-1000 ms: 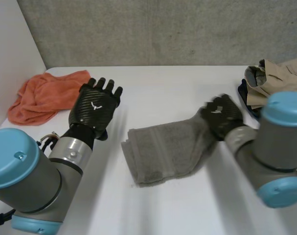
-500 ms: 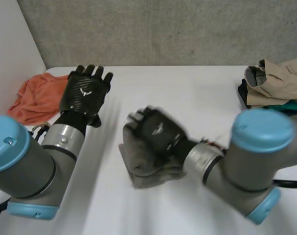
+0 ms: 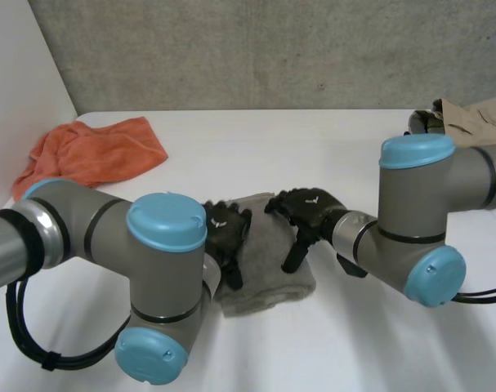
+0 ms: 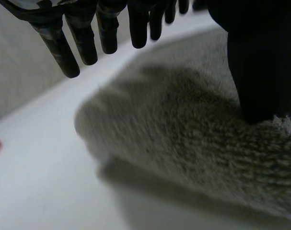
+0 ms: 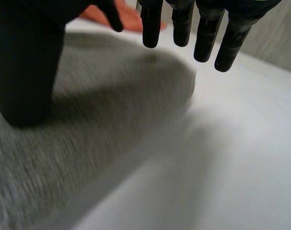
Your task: Fold the laundry.
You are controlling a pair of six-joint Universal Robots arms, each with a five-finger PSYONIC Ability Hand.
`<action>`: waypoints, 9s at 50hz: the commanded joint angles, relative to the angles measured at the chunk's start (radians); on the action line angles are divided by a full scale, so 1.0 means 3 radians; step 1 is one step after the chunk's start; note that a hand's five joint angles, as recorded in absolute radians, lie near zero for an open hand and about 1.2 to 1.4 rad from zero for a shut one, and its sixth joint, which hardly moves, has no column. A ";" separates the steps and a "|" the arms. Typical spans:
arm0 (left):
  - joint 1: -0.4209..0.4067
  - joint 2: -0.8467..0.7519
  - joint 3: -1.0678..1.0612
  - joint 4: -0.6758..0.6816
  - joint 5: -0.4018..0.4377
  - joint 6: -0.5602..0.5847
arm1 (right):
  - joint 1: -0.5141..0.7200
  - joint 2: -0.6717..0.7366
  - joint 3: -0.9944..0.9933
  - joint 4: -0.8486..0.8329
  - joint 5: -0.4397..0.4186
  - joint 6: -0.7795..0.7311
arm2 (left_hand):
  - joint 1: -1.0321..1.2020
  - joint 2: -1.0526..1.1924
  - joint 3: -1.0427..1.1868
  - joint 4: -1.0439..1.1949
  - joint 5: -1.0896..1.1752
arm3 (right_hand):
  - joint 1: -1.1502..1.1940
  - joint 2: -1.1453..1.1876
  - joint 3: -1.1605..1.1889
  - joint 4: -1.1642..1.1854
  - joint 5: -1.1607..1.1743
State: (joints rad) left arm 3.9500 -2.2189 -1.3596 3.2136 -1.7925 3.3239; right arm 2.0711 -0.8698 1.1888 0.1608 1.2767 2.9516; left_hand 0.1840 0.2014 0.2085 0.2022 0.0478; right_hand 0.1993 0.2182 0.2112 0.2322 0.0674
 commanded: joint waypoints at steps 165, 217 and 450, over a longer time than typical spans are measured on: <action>0.0849 0.1808 -0.0356 -0.0081 0.2212 -0.0009 | -0.2441 -0.1186 -0.0604 -0.1301 0.0648 -0.1090 | 0.0118 0.0060 0.0036 0.0057 -0.0010 | -0.0083 -0.0146 -0.0122 -0.0192 -0.0225; 0.2792 -0.1726 0.2318 0.0261 0.1679 0.1515 | -0.0732 -0.1386 0.2235 -0.1482 -0.0554 -0.1437 | 0.1888 0.1830 0.1806 0.1827 0.1760 | -0.0083 -0.0146 -0.0122 -0.0192 -0.0225; 0.1109 0.2125 -0.1200 0.0568 0.0473 0.0533 | -0.0814 -0.1104 0.1038 0.0661 -0.0339 -0.0292 | 0.4041 0.3983 0.3959 0.3980 0.3913 | 0.1106 0.1043 0.1067 0.0997 0.0964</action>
State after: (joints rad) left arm 4.2826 -1.5704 -1.7098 3.3800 -1.6518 3.4837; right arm 1.8245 -1.2042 1.4183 0.3599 1.1773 2.8598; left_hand 1.1369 1.1965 1.1908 1.1998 0.9699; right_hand 0.3789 0.4216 0.4481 0.4501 0.2613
